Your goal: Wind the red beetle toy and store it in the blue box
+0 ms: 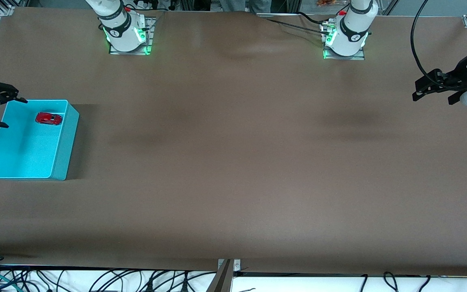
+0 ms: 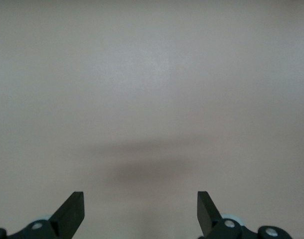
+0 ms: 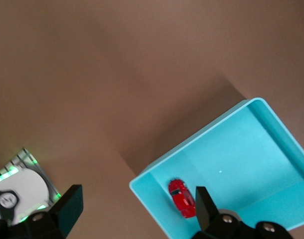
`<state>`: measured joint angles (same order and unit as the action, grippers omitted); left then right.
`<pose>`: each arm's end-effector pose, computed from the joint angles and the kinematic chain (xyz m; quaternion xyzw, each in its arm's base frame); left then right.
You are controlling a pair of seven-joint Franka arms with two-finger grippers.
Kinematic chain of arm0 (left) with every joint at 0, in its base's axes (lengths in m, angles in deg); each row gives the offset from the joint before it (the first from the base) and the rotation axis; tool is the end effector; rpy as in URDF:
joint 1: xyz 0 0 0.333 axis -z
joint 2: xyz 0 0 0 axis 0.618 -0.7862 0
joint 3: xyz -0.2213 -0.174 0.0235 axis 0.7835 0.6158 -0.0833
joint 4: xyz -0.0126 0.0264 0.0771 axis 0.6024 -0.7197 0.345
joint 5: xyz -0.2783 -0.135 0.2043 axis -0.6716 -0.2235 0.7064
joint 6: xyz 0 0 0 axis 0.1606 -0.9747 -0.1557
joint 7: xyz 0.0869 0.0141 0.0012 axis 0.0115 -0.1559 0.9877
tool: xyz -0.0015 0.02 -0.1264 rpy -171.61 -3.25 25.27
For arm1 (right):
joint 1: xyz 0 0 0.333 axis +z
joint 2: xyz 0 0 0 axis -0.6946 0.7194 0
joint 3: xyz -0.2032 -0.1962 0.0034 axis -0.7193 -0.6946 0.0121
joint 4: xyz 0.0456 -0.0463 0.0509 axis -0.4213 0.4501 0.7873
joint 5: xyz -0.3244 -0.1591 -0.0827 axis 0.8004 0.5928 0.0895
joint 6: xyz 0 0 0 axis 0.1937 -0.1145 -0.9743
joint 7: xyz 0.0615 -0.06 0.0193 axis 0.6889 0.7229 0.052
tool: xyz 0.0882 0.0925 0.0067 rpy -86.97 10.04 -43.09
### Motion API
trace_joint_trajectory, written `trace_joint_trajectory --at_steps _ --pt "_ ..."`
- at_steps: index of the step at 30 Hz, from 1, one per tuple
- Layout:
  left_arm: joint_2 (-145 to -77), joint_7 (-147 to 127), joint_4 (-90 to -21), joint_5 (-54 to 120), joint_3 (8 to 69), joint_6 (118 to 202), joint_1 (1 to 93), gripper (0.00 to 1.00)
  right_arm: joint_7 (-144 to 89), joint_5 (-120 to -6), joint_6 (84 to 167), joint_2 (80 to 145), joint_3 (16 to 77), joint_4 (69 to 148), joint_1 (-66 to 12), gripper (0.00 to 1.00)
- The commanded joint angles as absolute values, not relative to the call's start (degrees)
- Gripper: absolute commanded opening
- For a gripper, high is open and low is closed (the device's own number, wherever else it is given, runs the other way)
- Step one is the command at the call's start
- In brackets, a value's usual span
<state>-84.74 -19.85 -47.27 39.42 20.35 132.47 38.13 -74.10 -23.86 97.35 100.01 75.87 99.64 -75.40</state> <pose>0.5266 -0.0061 0.5652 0.9992 -0.0323 -0.0132 0.0219 0.5502 -0.0908 0.4712 -0.9209 -0.3733 0.0858 0.0724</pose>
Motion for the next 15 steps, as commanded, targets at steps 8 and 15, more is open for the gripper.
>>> trace_joint_trajectory --at_steps 8,15 --pt "-83.55 -19.64 -48.39 40.48 20.79 133.19 37.91 1.0 -51.65 -21.93 96.11 97.13 82.78 99.82 -75.9 1.0" --pt "-83.55 -19.64 -48.39 40.48 20.7 133.19 37.82 1.0 -37.59 -21.76 96.11 97.04 85.69 100.0 -75.9 1.0"
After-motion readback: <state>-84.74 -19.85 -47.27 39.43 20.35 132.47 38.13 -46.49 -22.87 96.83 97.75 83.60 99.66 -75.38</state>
